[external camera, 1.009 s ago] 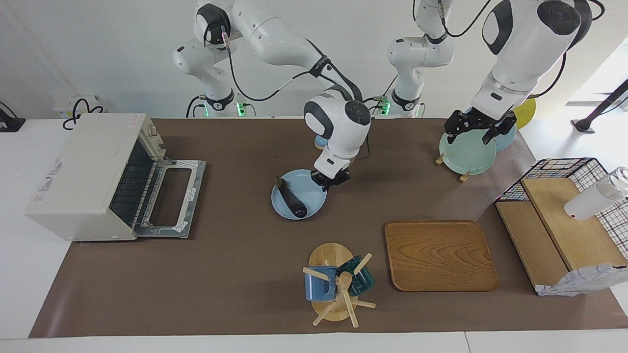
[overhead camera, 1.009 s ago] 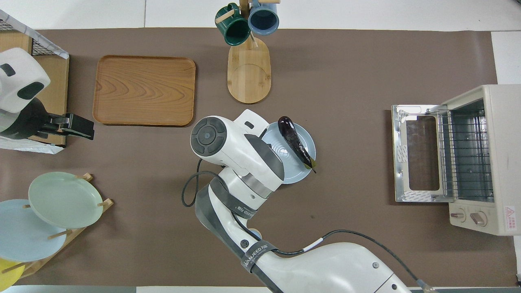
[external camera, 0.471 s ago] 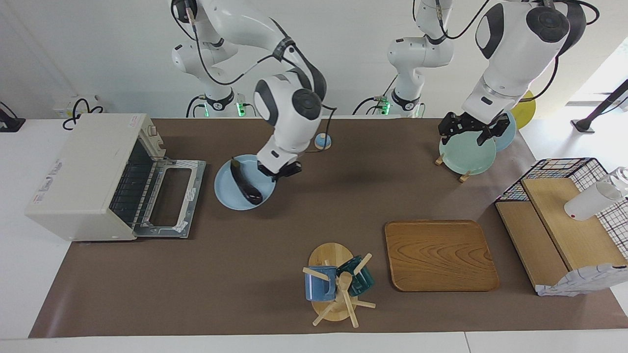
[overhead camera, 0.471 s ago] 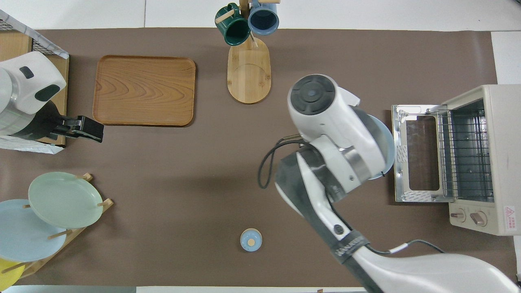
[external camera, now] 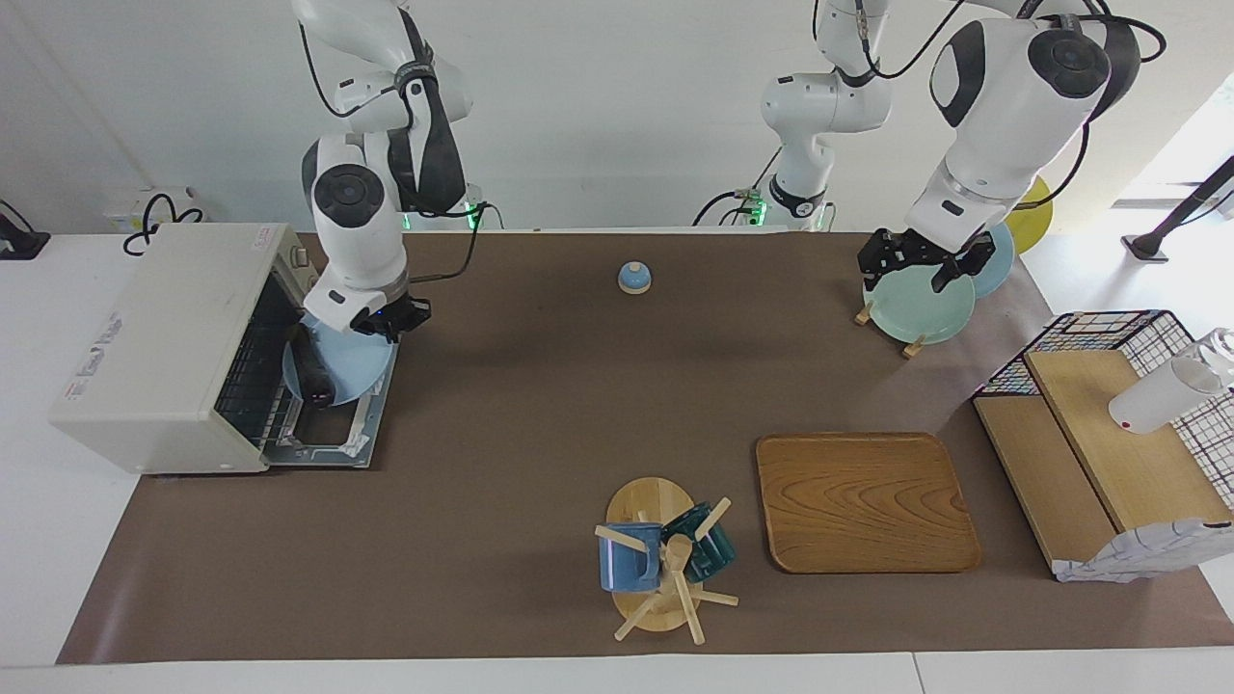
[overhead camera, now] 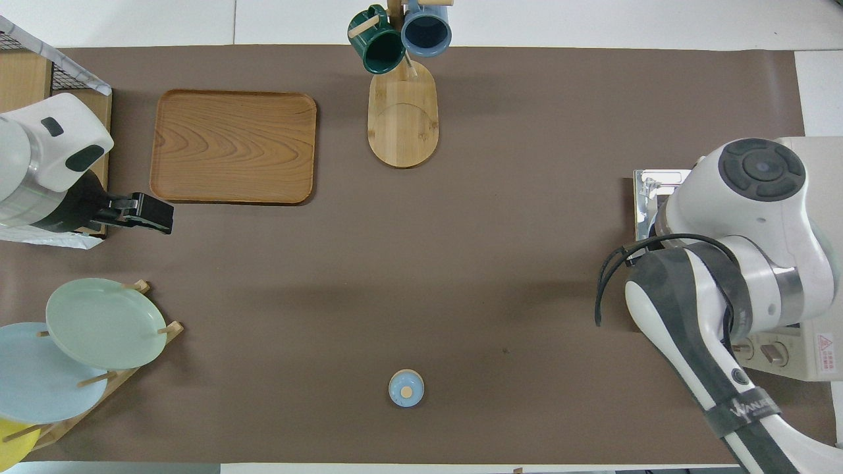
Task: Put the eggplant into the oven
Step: 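Insert the eggplant into the oven and open the right gripper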
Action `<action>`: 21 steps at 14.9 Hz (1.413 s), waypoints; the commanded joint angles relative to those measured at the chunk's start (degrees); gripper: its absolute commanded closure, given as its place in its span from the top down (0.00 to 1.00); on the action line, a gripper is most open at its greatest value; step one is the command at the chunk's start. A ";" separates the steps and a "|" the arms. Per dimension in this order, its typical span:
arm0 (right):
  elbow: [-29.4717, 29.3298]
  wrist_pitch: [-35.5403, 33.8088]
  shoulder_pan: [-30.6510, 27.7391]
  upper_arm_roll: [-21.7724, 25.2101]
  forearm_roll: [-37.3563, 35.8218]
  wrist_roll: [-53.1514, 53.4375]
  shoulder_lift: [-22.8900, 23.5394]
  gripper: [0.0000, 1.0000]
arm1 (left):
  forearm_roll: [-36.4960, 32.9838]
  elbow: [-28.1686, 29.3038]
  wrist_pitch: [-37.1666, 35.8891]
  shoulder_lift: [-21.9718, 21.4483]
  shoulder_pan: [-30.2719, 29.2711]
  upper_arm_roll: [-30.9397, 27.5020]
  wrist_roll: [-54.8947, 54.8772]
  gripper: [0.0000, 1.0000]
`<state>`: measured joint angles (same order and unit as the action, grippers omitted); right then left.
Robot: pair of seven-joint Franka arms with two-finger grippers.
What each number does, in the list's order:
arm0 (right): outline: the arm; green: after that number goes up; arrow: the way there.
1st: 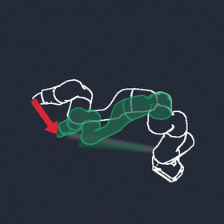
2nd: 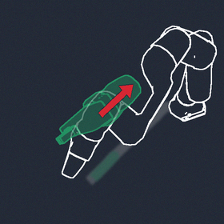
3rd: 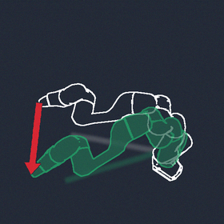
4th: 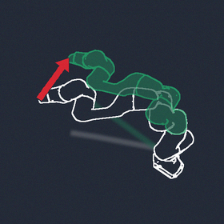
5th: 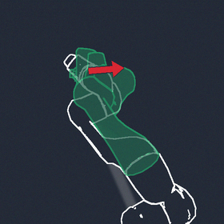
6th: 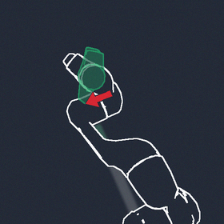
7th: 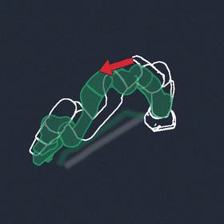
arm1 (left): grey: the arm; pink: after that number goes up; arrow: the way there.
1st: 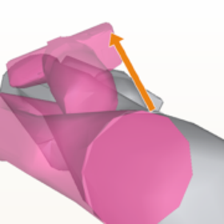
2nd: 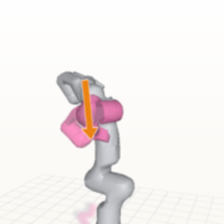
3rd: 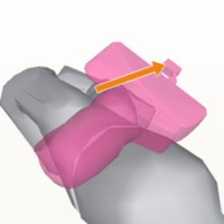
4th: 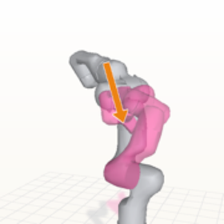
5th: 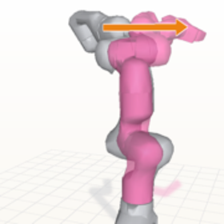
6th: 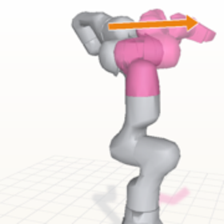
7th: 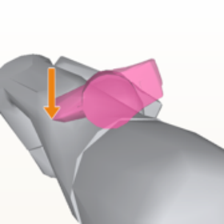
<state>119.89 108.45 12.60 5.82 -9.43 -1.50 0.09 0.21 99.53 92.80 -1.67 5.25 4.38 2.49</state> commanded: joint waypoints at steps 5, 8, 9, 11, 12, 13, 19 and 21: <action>8.24 10.10 -10.13 -1.08 -3.23 -13.51 -4.31 0.00 | 1.90 0.59 1.78 -2.02 -0.68 0.28 -0.02 1.00; 12.90 15.81 -11.71 -1.08 -3.23 -13.79 -5.71 0.00 | 1.90 0.84 1.34 -2.19 -0.68 0.19 -1.34 1.00; 13.96 17.31 -12.50 -1.08 -3.23 -13.87 -6.06 0.00 | 1.90 0.76 1.25 -2.19 -0.68 0.10 -1.35 1.00; 13.97 17.41 -12.51 -1.08 -3.23 -13.88 -6.07 0.00 | 1.90 0.76 1.07 -2.11 -0.76 0.19 -1.26 1.00; 13.80 17.58 -12.51 -1.08 -3.14 -13.96 -5.98 0.12 | 1.82 0.76 1.25 -2.02 -0.77 0.19 -1.26 1.00; 13.53 17.59 -12.42 -1.16 -3.14 -13.88 -5.80 0.22 | 1.73 0.58 1.68 -1.93 -0.85 0.28 -1.26 1.00; 3.43 10.72 -5.32 -1.60 -1.74 -9.77 -2.64 0.25 | 1.55 0.49 1.86 -1.93 -0.77 0.28 -0.47 1.00; 4.21 14.32 -2.24 -1.60 -1.56 -3.62 -1.16 0.06 | 1.55 0.67 1.51 -2.02 -0.85 0.28 -0.47 1.00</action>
<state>124.65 120.52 8.35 4.40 -11.44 -9.70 -3.78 1.31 100.04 94.39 -3.34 4.98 4.41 2.18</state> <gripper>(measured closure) 0.775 0.000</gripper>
